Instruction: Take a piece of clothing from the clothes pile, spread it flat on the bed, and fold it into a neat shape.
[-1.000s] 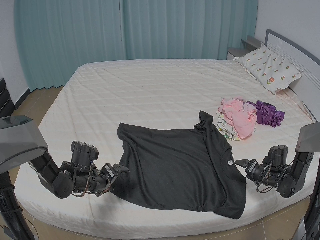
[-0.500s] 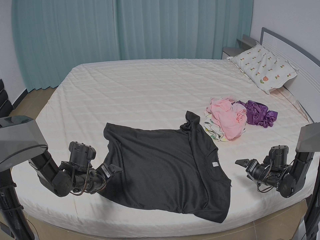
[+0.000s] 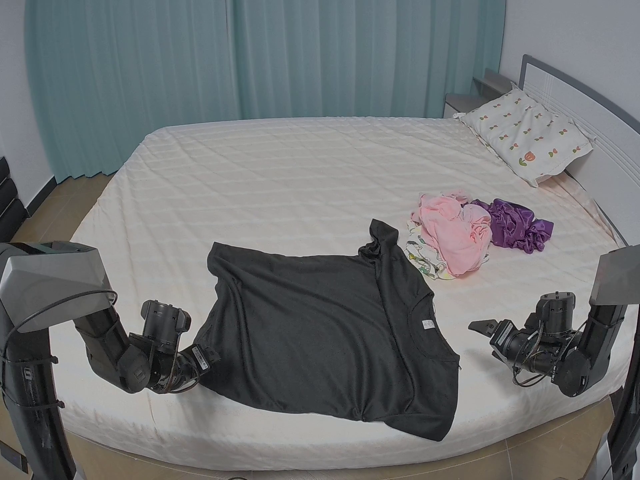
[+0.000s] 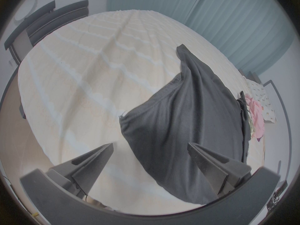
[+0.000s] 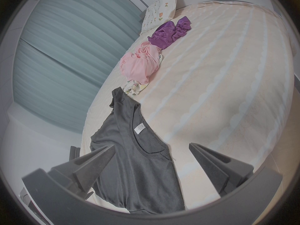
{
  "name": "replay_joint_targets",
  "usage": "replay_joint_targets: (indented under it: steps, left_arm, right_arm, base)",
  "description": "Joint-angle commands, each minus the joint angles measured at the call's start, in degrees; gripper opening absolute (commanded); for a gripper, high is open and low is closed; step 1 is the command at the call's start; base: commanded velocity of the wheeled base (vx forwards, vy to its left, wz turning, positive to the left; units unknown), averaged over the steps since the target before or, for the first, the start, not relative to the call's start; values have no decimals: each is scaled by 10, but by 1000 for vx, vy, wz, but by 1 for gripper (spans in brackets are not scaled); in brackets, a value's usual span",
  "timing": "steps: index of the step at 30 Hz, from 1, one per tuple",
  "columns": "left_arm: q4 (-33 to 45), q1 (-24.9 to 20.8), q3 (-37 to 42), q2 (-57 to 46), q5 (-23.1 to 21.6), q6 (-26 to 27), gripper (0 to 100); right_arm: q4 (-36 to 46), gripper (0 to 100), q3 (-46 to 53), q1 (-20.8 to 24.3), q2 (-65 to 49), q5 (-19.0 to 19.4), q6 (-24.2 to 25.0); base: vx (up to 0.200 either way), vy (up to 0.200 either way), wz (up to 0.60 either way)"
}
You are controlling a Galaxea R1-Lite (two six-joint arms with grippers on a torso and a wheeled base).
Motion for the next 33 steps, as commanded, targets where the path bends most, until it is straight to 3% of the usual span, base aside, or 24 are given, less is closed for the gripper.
replay_joint_targets:
  steps: [1,7,8,15,27,33]
  left_arm:
    - [-1,8,-25,35,7,-6,100]
    - [0,6,-50,51,15,-12,100]
    - [-1,4,-50,54,26,-10,0]
    - [12,6,-30,51,43,15,0]
    - [233,3,-5,-57,43,70,0]
    - [277,3,-6,-53,43,74,0]
  right_arm:
    - [0,100,-1,1,4,0,0]
    - [0,100,-2,4,4,0,0]
    - [0,100,-2,5,4,0,0]
    - [-1,100,-2,5,7,-1,0]
    - [-1,100,0,5,7,-1,-2]
    - [0,100,13,13,13,2,-36]
  base:
    - [0,0,0]
    - [0,0,0]
    - [0,0,0]
    - [0,0,0]
    - [0,0,0]
    - [0,0,0]
